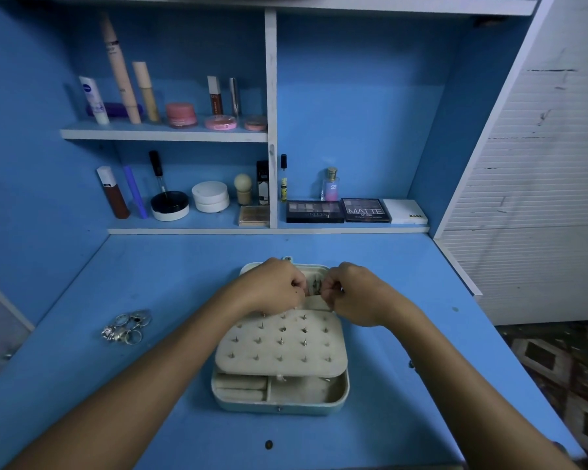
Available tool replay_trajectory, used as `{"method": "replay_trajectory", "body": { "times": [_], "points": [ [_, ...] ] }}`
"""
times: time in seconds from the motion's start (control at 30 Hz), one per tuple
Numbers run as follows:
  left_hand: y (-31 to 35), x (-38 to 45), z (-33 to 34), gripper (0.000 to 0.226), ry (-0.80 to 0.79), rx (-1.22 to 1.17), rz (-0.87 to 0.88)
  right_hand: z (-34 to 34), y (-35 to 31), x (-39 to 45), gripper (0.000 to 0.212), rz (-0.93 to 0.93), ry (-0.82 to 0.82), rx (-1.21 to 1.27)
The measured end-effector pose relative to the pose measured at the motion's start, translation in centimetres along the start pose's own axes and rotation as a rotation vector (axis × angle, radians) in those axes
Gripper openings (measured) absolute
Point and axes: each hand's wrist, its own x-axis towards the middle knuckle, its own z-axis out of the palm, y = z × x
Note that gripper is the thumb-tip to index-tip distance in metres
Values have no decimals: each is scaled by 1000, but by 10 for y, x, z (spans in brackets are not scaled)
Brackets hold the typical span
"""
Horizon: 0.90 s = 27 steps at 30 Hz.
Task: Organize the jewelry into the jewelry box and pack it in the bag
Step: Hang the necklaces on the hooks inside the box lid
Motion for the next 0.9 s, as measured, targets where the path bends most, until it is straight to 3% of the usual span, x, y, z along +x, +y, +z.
{"method": "replay_trajectory", "body": {
  "times": [0.4,0.9],
  "points": [
    [-6,5,-2,21,146,-71,52,1,2,1,31,-16,4,-5],
    [2,3,-4,24,-10,27,19,1,3,2,28,-17,1,3]
  ]
}}
